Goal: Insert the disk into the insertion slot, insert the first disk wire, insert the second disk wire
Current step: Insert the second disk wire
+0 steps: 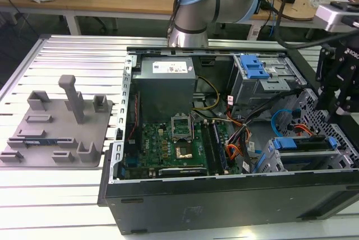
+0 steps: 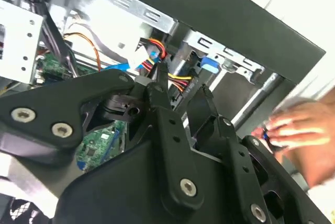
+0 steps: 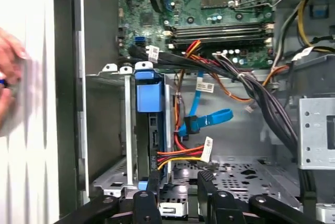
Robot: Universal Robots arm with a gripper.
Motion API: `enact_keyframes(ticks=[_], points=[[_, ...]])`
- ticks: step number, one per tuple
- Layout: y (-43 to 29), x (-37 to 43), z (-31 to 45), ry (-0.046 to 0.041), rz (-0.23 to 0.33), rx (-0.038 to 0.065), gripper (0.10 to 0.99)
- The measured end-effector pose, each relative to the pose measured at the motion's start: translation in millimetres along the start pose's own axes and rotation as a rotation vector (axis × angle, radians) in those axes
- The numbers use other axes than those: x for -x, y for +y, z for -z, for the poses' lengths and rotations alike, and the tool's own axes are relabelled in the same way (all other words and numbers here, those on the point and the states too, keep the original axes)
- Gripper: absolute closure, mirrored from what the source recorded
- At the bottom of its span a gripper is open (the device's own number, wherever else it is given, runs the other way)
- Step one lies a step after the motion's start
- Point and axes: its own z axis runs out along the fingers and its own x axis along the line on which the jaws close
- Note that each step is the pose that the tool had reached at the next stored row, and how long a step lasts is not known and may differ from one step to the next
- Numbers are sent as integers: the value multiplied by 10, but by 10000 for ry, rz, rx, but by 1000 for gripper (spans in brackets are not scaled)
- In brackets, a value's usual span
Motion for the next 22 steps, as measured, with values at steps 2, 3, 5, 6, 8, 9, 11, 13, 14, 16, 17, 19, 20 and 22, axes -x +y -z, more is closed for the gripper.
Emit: enact_keyframes(ticks=[2,3,5,6,8,9,11,13,14,16,17,19,20,22], points=[[24,38,8,310,-7,7,663],[62,45,8,356,-5,8,663],[137,61,10,427,-7,7,663],[159,72,12,483,-7,20,663],[207,120,20,728,71,186,663],[214,130,22,811,140,212,663],[225,147,24,992,383,211,663],[243,166,27,1113,565,189,663],[308,191,30,1118,585,185,663],[416,210,31,1117,584,185,663],[474,214,31,1118,583,186,663],[492,216,21,1180,924,103,663],[492,217,18,1255,1192,35,663],[496,223,15,1335,1305,-115,663]])
